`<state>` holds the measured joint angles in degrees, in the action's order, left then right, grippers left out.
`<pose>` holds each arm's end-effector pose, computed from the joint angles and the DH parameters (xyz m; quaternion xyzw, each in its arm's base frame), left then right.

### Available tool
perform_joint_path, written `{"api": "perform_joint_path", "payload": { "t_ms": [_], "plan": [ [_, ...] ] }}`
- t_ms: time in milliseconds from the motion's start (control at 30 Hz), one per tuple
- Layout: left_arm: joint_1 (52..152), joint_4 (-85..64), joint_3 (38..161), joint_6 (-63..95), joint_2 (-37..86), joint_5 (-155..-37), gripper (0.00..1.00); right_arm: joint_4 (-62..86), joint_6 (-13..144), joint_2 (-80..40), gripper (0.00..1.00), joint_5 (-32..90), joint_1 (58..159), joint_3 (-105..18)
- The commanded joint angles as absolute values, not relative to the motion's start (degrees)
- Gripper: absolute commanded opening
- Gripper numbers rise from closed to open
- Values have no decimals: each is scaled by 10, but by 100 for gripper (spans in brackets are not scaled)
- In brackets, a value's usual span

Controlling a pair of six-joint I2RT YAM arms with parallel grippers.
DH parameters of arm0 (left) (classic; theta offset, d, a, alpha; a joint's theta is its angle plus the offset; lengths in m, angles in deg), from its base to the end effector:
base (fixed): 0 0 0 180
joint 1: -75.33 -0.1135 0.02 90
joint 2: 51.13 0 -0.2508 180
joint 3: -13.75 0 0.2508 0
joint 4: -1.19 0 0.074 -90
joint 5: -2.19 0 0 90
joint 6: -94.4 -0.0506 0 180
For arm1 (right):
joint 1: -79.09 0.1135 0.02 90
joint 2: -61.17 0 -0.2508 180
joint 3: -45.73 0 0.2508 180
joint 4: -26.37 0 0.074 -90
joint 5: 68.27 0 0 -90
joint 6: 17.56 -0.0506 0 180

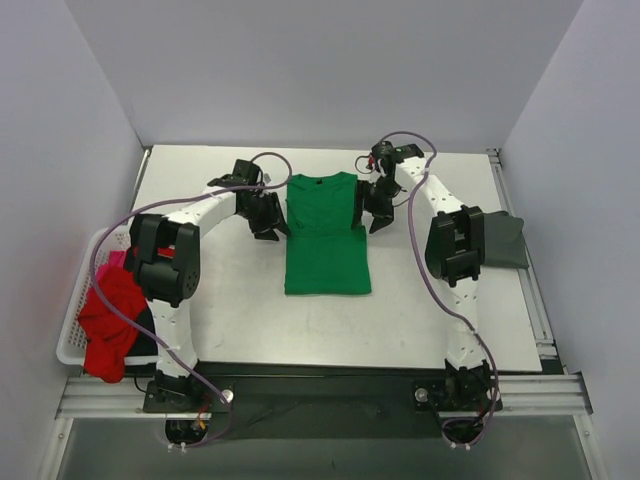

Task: Fold and stack the t-shirts
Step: Fold the folded rectangular tshirt in 1/3 of the way

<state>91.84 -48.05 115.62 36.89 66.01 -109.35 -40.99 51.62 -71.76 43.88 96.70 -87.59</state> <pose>0.4055 -0.1396 0.1614 -0.0924 0.9546 -0.2557 0.1216 0.4602 0.1661 0.1876 -0.0114 0.9623 0.2422 0.1230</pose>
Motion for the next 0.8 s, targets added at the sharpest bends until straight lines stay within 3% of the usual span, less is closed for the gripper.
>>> {"api": "perform_joint_path", "payload": {
  "t_ms": [0,767],
  "plan": [
    [919,-436,1127,367,595,-1077,53,-429,530,-678,52,442,964,-882],
    [984,-418,888,365,480,-1085,53,-285,497,-459,45,479,993,-444]
  ]
}}
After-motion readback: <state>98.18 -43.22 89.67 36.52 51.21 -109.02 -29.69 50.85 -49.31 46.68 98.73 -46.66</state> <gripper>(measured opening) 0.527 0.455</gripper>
